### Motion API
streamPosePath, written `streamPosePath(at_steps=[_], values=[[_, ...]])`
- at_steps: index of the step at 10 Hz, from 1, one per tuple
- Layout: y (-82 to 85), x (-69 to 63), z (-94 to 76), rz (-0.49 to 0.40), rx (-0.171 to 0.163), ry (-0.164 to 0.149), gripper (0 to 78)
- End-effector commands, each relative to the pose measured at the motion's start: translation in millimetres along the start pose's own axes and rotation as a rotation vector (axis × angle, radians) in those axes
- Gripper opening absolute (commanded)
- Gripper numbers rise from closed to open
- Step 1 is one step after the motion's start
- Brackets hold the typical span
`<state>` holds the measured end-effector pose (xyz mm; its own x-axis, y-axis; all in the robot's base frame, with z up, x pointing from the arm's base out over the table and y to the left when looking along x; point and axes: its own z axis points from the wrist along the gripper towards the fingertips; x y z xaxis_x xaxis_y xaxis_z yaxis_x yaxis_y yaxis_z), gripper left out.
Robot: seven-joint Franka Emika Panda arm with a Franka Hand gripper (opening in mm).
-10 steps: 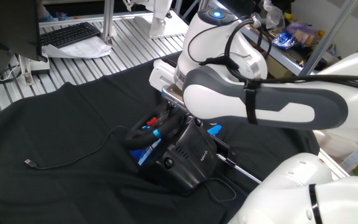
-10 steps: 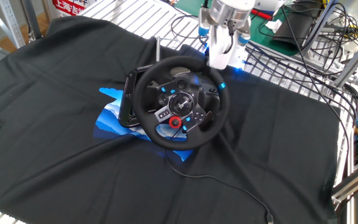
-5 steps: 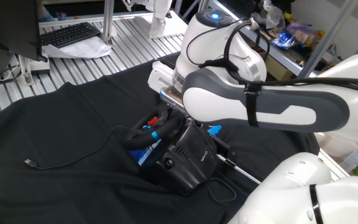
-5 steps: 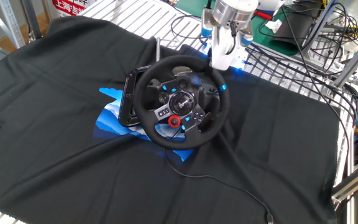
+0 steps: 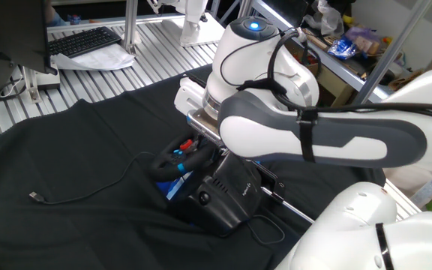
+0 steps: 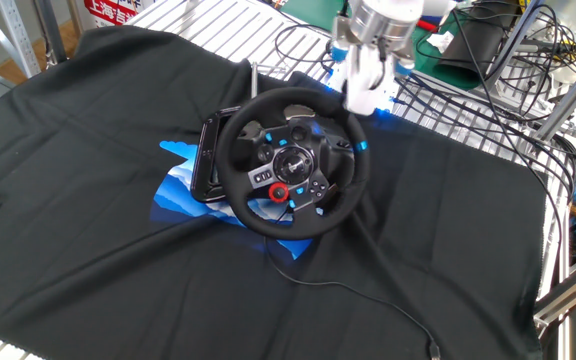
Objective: Rotate the steering wheel 90 degrees clockwise
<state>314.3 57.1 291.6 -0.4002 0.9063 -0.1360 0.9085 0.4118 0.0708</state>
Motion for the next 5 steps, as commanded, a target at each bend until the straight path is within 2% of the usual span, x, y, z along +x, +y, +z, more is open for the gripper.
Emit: streamPosePath(at_steps=[1,5], values=[[2.1,16.4,-3.0,0.047,-0.018,-0.017,1.1],[4.5,23.6,1.5,0.069,-0.025,-0.041,1.1]])
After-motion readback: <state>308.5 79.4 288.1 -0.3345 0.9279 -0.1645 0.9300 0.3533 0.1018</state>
